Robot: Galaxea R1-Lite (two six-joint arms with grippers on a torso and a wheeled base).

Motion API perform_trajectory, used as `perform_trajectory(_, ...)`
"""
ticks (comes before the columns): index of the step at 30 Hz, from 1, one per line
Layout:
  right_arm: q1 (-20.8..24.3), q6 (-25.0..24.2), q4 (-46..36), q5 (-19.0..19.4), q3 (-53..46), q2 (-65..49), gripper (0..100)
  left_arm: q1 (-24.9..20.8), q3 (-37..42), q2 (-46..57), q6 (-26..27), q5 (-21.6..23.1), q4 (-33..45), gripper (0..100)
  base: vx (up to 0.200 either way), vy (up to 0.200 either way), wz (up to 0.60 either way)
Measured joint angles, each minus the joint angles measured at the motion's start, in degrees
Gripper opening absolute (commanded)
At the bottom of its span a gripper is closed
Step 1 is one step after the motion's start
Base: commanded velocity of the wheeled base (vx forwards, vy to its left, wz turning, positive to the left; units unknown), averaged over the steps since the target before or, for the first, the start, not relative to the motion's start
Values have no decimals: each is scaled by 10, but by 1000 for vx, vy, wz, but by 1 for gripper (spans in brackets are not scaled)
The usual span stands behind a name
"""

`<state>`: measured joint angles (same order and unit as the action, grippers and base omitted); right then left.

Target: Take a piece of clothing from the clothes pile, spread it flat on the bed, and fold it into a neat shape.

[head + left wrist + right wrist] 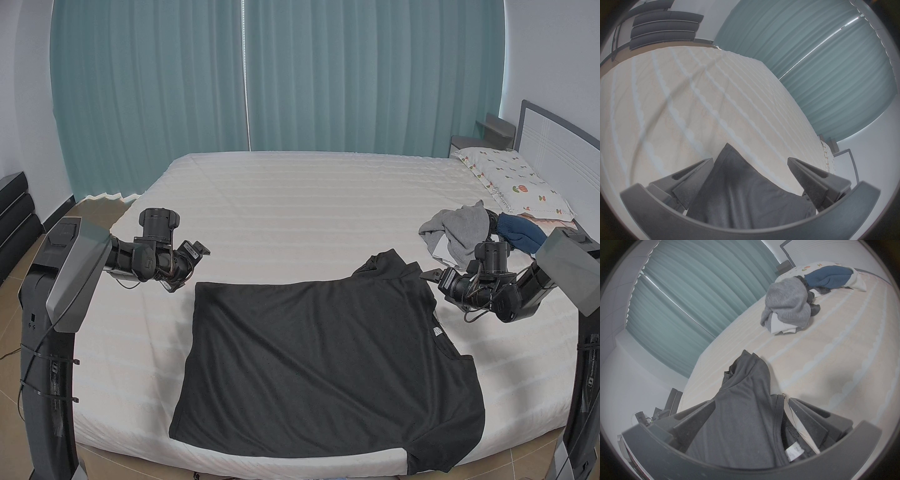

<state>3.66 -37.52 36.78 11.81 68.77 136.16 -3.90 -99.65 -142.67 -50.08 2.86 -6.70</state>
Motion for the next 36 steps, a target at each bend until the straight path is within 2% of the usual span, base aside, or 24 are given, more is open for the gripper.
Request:
perform_trajectory(8, 7, 0, -18, -6, 48, 31, 100, 8, -30, -34, -1, -1, -10, 100, 0, 0, 0)
perform_trajectory(21, 9, 0, -29, -6, 79, 45, 100, -6, -89, -98, 3, -1, -6, 100, 0, 0, 0)
perform_trajectory(22, 9, 0, -30, -6, 79, 46, 100, -6, -93, -102, 3, -1, -5, 0, 0, 0, 0)
perform_trajectory(36, 4, 0, -34, -7, 104, 63, 100, -2, -115, -127, 4, -15, -4, 0, 0, 0, 0)
